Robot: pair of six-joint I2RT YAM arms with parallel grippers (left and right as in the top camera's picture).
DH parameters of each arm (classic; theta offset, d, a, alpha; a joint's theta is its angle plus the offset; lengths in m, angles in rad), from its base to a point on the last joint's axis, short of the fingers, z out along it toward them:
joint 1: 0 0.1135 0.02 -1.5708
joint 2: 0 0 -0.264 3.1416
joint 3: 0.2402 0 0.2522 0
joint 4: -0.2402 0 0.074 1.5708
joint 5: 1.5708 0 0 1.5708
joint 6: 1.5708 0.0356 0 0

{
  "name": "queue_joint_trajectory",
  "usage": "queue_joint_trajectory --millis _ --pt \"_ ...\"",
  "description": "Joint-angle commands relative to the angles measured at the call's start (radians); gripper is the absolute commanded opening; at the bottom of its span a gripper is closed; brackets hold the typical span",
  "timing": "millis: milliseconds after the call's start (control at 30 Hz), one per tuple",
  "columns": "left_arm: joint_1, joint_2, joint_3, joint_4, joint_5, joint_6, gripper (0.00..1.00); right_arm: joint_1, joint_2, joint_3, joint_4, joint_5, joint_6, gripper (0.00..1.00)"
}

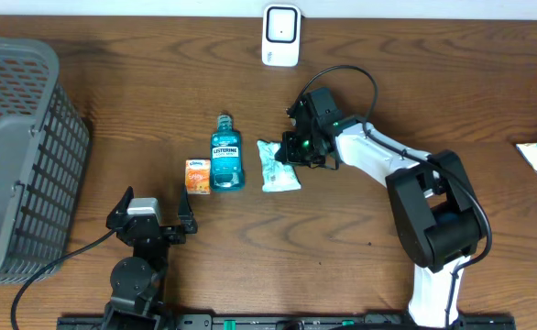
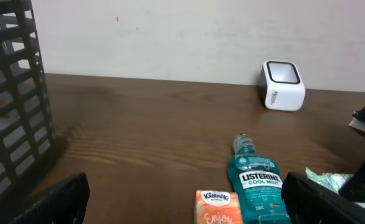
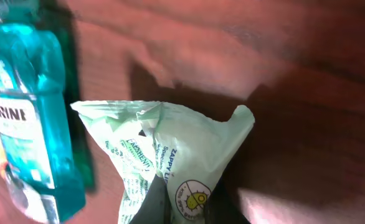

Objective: Scan the item barcode

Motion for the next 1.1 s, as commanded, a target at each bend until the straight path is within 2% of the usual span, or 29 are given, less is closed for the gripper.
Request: queue_joint_trajectory --millis 0,133,333,433,467,667,800,900,1067 --pt "-0.001 0.0 -0.021 -0.033 -0.005 0.002 0.98 -0.042 -0.014 -0.048 -0.115 0.06 -0.057 0.01" --pt "-0.001 0.0 -0.021 -0.033 -0.005 0.002 0.98 -0.124 -0.243 -0.048 -0.154 -0.056 -0.091 0.01" --pt "-0.001 0.0 -0.021 -0.033 -0.005 0.002 0.98 -0.156 -0.528 -0.048 -0.294 -0.061 -0.107 0.01" --pt "-0.001 0.0 -0.021 -0.033 -0.005 0.002 0.98 -0.156 -0.67 -0.049 -0.346 -0.028 -0.036 0.01" --pt "-0.001 0.0 -0.021 -0.033 -0.005 0.002 0.98 -0.156 -0.745 -0.049 -0.38 0.032 0.057 0.01" --pt "-0.001 0.0 -0.021 -0.033 -0.005 0.002 0.98 -0.134 -0.94 -0.05 -0.505 0.129 0.076 0.01" --pt "-0.001 0.0 -0.021 -0.033 -0.005 0.002 0.98 -0.091 -0.993 -0.075 -0.539 0.14 0.076 0.01" --pt "-0.001 0.0 -0.021 -0.033 -0.005 0.002 0.98 -0.027 -1.011 -0.096 -0.492 0.286 0.051 0.01" --pt "-0.001 0.0 -0.021 -0.033 -0.005 0.002 0.98 0.153 -1.006 -0.164 -0.278 0.752 -0.003 0.01"
